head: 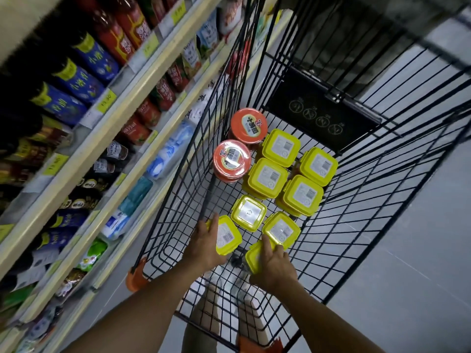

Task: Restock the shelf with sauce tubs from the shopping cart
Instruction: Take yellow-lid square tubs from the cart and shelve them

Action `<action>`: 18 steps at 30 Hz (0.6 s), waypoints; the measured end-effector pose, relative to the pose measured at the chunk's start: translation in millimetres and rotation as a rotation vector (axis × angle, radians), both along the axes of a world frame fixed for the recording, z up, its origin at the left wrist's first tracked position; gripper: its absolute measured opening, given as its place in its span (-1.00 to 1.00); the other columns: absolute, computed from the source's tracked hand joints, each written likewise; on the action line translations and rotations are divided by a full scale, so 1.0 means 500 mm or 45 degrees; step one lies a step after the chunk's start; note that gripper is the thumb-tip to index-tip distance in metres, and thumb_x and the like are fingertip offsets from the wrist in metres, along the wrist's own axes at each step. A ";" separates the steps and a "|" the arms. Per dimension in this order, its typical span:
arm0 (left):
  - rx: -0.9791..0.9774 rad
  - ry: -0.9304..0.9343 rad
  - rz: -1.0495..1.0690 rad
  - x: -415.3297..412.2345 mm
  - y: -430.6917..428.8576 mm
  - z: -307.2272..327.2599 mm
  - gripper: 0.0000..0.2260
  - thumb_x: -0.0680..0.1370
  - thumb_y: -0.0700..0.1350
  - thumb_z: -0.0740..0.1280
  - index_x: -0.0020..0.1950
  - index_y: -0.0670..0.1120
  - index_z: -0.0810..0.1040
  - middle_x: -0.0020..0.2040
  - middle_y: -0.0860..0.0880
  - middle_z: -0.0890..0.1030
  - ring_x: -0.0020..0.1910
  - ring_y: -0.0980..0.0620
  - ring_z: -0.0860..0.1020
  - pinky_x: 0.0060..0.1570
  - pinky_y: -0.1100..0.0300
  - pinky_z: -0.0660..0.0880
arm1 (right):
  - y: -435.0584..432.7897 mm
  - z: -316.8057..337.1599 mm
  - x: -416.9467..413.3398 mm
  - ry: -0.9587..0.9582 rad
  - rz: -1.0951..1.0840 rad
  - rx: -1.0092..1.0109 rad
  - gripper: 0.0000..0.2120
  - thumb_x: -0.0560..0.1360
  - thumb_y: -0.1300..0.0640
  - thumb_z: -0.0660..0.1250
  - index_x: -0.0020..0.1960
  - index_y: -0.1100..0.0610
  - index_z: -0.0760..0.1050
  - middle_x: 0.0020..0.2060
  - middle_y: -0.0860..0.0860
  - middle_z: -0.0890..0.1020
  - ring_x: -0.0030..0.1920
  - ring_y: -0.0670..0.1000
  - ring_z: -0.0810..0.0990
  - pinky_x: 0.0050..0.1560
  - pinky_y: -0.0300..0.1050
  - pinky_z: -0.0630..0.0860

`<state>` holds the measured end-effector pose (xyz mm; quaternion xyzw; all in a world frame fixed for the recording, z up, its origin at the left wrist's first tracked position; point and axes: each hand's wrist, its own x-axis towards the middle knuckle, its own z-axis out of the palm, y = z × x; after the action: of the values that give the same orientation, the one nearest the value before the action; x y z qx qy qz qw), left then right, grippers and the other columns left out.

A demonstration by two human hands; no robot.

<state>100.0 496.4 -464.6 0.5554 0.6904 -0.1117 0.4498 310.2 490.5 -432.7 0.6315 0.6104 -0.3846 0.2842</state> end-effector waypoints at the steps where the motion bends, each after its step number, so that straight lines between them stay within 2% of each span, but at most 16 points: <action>1: -0.004 -0.017 -0.017 -0.004 0.000 0.017 0.17 0.32 0.09 0.61 0.65 0.11 -0.17 0.49 -0.20 0.14 0.39 -0.23 0.38 0.20 -0.02 0.51 | 0.004 0.018 0.002 0.021 -0.038 0.019 0.17 0.37 -0.26 0.48 0.59 -0.07 -0.32 0.37 0.21 0.29 0.34 0.22 0.39 0.27 0.11 0.51; 4: 0.006 -0.098 -0.058 -0.016 0.003 0.078 0.18 0.32 0.13 0.61 0.65 0.10 -0.20 0.55 -0.18 0.09 0.48 -0.22 0.32 0.29 -0.02 0.47 | 0.022 0.091 0.009 0.083 -0.171 0.076 0.15 0.35 -0.45 0.36 0.60 -0.08 -0.30 0.37 0.21 0.31 0.34 0.22 0.40 0.28 0.11 0.49; 5: 0.017 -0.121 -0.070 -0.020 0.004 0.100 0.19 0.33 0.14 0.60 0.65 0.08 -0.21 0.57 -0.17 0.07 0.49 -0.20 0.32 0.29 -0.01 0.46 | 0.029 0.119 0.013 0.115 -0.231 0.099 0.17 0.33 -0.46 0.36 0.60 -0.05 -0.30 0.38 0.21 0.32 0.34 0.22 0.40 0.29 0.10 0.48; 8: 0.056 -0.187 -0.059 -0.025 0.012 0.171 0.18 0.33 0.14 0.60 0.65 0.05 -0.19 0.58 -0.14 0.11 0.44 -0.15 0.39 0.24 0.03 0.49 | 0.059 0.215 0.026 0.229 -0.423 0.230 0.20 0.27 -0.31 0.48 0.60 0.03 -0.20 0.33 0.19 0.37 0.29 0.19 0.43 0.25 0.09 0.50; 10: 0.108 -0.226 -0.047 -0.025 0.016 0.216 0.14 0.33 0.16 0.60 0.64 0.03 -0.12 0.53 -0.10 0.20 0.41 -0.10 0.41 0.22 0.06 0.49 | 0.081 0.277 0.034 0.293 -0.474 0.316 0.10 0.26 -0.22 0.51 0.57 0.05 -0.04 0.19 0.11 0.42 0.18 0.13 0.45 0.16 0.03 0.52; 12: 0.171 -0.232 -0.070 -0.022 0.025 0.258 0.11 0.32 0.19 0.59 0.63 0.02 -0.06 0.48 -0.05 0.23 0.39 -0.07 0.42 0.18 0.10 0.46 | 0.102 0.332 0.039 0.342 -0.463 0.400 0.05 0.22 -0.25 0.47 0.54 0.01 0.04 0.15 0.05 0.46 0.14 0.10 0.48 0.08 0.00 0.53; 15: 0.241 -0.264 -0.089 -0.014 0.037 0.317 0.04 0.30 0.14 0.60 0.59 0.05 0.01 0.38 0.02 0.24 0.33 -0.04 0.42 0.07 0.18 0.42 | 0.131 0.408 0.038 0.444 -0.393 0.497 0.10 0.22 -0.31 0.38 0.61 -0.05 -0.06 0.28 0.06 0.45 0.21 0.11 0.46 0.16 0.03 0.51; 18: 0.305 -0.345 -0.037 -0.012 0.042 0.373 0.06 0.27 0.16 0.60 0.58 0.15 0.00 0.38 0.04 0.28 0.25 0.02 0.45 0.09 0.14 0.51 | 0.154 0.480 0.029 0.504 -0.293 0.559 0.03 0.26 -0.35 0.30 0.61 -0.20 -0.11 0.32 0.06 0.39 0.26 0.12 0.43 0.21 0.08 0.50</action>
<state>93.8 517.4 -278.2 0.6250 0.6238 0.0408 0.4675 324.7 567.4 -192.6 0.6555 0.6469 -0.3886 -0.0287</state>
